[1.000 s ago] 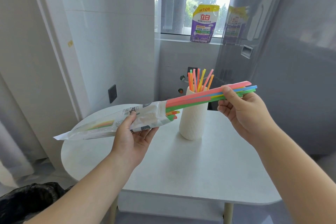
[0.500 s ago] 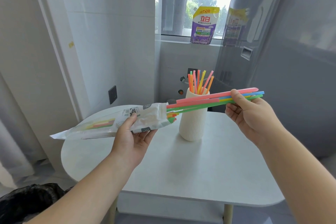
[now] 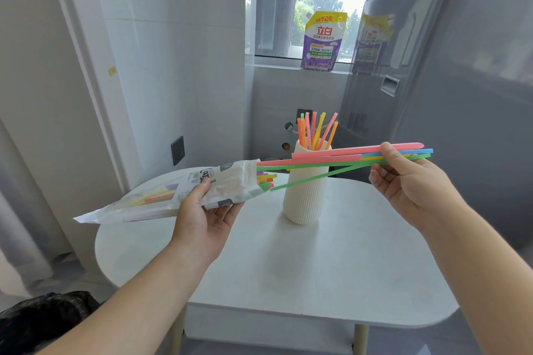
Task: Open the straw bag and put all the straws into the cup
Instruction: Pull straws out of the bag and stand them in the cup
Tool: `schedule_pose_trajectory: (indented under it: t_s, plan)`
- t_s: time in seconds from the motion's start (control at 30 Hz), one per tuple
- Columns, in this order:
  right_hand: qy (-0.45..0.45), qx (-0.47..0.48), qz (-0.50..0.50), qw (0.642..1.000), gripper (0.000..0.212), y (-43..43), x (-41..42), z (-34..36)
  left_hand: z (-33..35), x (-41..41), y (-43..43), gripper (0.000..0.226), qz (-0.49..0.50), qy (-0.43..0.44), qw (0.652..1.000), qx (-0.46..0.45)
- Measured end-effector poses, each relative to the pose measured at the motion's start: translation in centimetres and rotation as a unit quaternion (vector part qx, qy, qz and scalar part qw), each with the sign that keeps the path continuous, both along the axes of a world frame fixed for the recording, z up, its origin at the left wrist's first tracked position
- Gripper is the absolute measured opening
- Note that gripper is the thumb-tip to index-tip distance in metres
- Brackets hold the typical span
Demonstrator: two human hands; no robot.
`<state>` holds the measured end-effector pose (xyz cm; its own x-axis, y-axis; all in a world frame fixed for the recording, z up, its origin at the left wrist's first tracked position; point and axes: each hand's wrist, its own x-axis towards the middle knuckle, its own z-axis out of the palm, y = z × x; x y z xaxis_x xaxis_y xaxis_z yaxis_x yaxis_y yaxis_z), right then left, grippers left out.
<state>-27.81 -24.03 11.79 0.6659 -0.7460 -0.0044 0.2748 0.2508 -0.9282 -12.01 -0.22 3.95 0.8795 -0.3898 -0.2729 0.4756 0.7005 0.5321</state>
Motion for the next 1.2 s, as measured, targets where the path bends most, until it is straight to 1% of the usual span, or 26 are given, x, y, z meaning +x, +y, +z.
schedule_pose_trajectory:
  t_s: [0.5,0.9,1.2]
  plan:
    - [-0.011,0.006,-0.025,1.0,0.009,-1.8,-2.0,-0.1,-0.6,0.3,-0.9,0.031,0.009,-0.008,1.0,-0.002]
    - [-0.025,0.029,-0.031,0.999,0.01,-2.6,-3.2,-0.2,-0.4,-0.3,-1.6,0.019,-0.006,-0.011,1.0,0.001]
    - [-0.015,0.045,-0.033,0.998,0.011,-2.1,-3.1,-0.5,-0.5,0.1,-1.1,0.026,0.001,-0.008,1.0,0.0]
